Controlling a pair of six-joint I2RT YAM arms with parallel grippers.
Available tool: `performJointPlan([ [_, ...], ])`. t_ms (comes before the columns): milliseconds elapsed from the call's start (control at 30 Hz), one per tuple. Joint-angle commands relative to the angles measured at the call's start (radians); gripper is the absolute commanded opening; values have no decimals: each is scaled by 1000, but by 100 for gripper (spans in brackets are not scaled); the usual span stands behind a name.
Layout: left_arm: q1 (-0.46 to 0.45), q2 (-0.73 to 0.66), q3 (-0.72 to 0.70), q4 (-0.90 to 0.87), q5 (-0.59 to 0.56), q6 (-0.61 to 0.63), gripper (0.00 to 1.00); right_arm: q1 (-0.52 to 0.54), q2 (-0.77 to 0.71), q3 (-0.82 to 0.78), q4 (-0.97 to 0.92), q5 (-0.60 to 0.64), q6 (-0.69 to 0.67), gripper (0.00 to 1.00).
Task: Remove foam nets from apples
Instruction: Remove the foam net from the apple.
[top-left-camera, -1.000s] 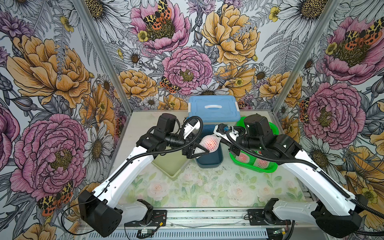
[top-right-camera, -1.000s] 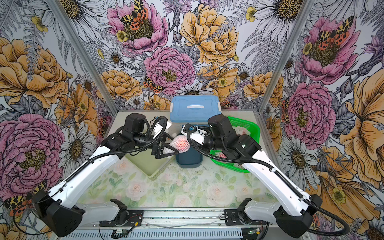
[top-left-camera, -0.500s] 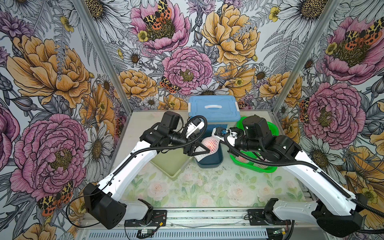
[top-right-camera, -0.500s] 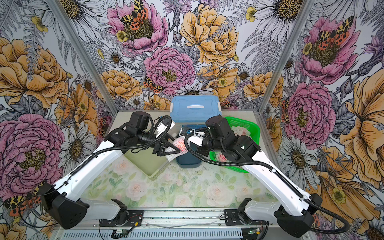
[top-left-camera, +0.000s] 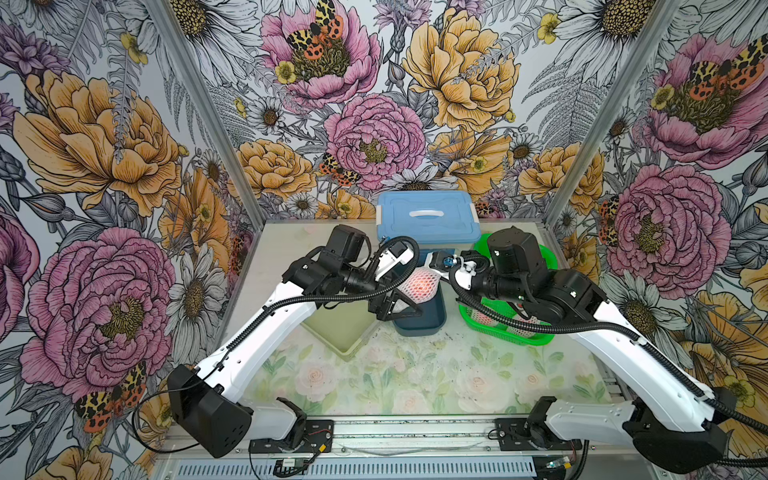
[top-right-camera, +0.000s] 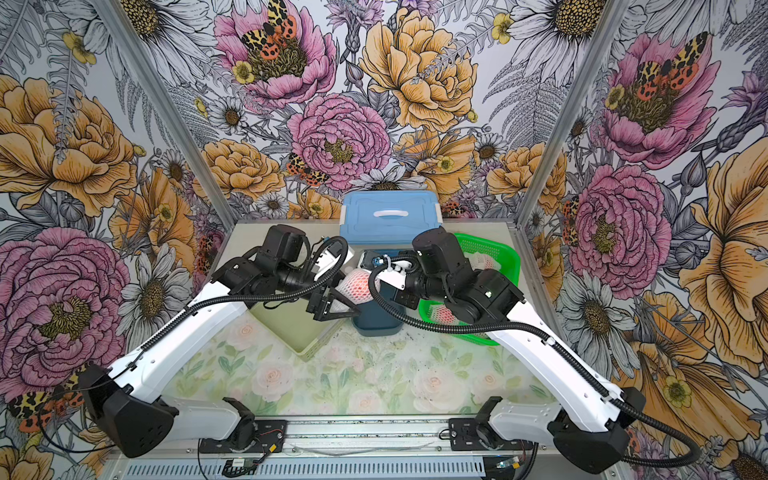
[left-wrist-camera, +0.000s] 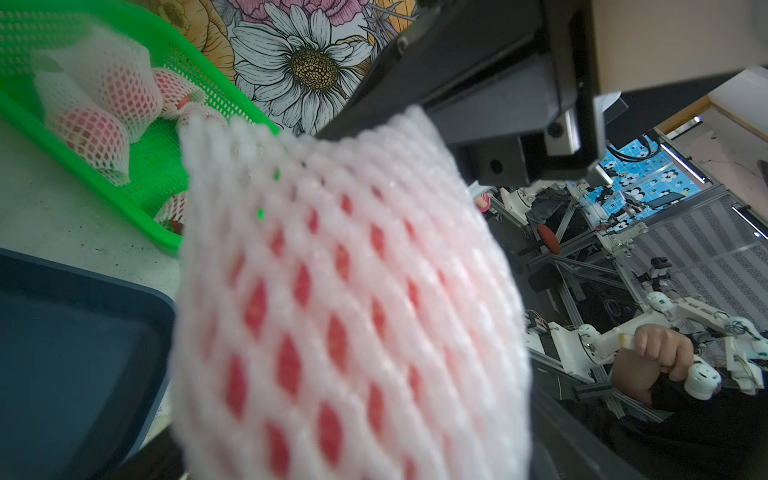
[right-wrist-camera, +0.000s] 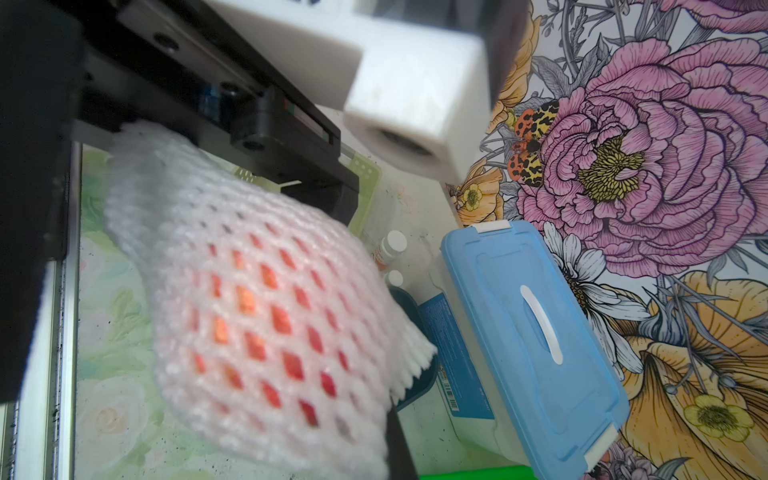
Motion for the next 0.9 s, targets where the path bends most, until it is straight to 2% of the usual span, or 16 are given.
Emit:
performJointPlan([
  [0,-10,18,39,-2,-4,12,96,13,7,15,4,9,-22,0],
  [67,-13,27,39,-3,0,11,93,43,6,14,4,16,-23,0],
  [200,-23,47,42,-43,7,37,74,44,2,19,5,22,-29,0],
  [400,-32,53,51,-80,-21,61,58,43,8,24,5,63,-46,0],
  [533,-33,55,53,-84,-27,66,43,40,6,23,5,76,-40,0],
  [700,-33,54,51,-86,-45,70,33,38,1,25,7,92,-33,0],
  [800,-32,48,51,-86,-58,71,32,37,-3,24,7,88,-26,0],
  [867,-31,42,51,-87,-73,72,34,37,-3,22,7,89,-23,0],
])
